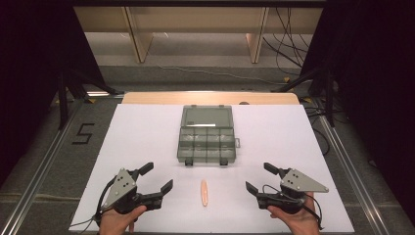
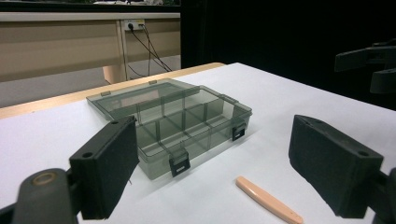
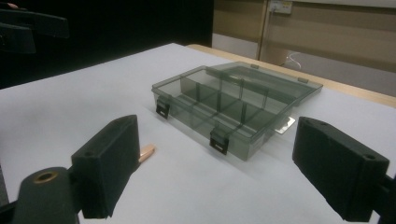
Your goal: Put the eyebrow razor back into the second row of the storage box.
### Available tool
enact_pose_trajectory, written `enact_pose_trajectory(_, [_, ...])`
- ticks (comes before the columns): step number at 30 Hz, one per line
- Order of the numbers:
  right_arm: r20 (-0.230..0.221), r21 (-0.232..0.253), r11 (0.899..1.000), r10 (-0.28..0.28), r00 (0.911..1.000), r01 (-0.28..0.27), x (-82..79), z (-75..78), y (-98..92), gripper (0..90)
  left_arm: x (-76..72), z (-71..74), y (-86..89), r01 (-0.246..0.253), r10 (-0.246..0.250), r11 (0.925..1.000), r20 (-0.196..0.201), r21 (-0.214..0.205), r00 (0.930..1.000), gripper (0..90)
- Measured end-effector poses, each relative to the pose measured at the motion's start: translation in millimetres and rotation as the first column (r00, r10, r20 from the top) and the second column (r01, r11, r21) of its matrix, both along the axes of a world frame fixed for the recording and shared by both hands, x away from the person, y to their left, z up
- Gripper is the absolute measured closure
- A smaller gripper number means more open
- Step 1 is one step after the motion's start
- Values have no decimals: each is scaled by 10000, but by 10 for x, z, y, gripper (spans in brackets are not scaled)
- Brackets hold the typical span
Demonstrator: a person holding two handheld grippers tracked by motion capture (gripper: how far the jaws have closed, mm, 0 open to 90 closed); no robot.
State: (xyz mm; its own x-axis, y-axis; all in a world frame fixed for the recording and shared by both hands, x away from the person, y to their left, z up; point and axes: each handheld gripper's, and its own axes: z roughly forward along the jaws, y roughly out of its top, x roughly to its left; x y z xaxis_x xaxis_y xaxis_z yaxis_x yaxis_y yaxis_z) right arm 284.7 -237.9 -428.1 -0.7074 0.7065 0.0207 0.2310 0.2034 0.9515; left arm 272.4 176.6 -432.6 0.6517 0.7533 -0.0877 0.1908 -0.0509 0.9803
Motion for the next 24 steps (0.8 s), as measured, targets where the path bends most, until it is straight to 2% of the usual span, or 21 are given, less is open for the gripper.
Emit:
enact_pose_trajectory(5, [3,-17,9999,-160,9999,160,-1,-3,7,161,-2,0,-1,-14,14,10000,-6,5,10000,156])
enact_pose_trajectory(15, [-137,-217,9997,124,9998,-127,18,-8,25,161,-8,4,0,-63,64,10000,-67,68,10000,156])
enact_pose_trajectory(16, [-255,-292,9996,61,9997,-68,12,-4,25,161,-8,4,1,-63,64,10000,-67,76,10000,156])
enact_pose_trajectory(18, [-270,-212,9997,118,9996,-124,20,-11,35,161,-6,3,-1,-56,56,10000,-84,53,9999,156])
enact_pose_trajectory(20, [-159,-365,9993,99,9998,-105,32,-6,36,161,-7,2,-2,-48,49,10000,-79,74,10000,156])
enact_pose_trajectory(22, [-306,-374,9991,197,9993,-208,39,3,47,162,-5,1,-1,-57,57,10000,-80,69,10000,156])
enact_pose_trajectory(24, [-305,-617,9978,217,9993,-236,61,19,55,161,-3,1,2,-62,63,9999,-67,92,10000,156])
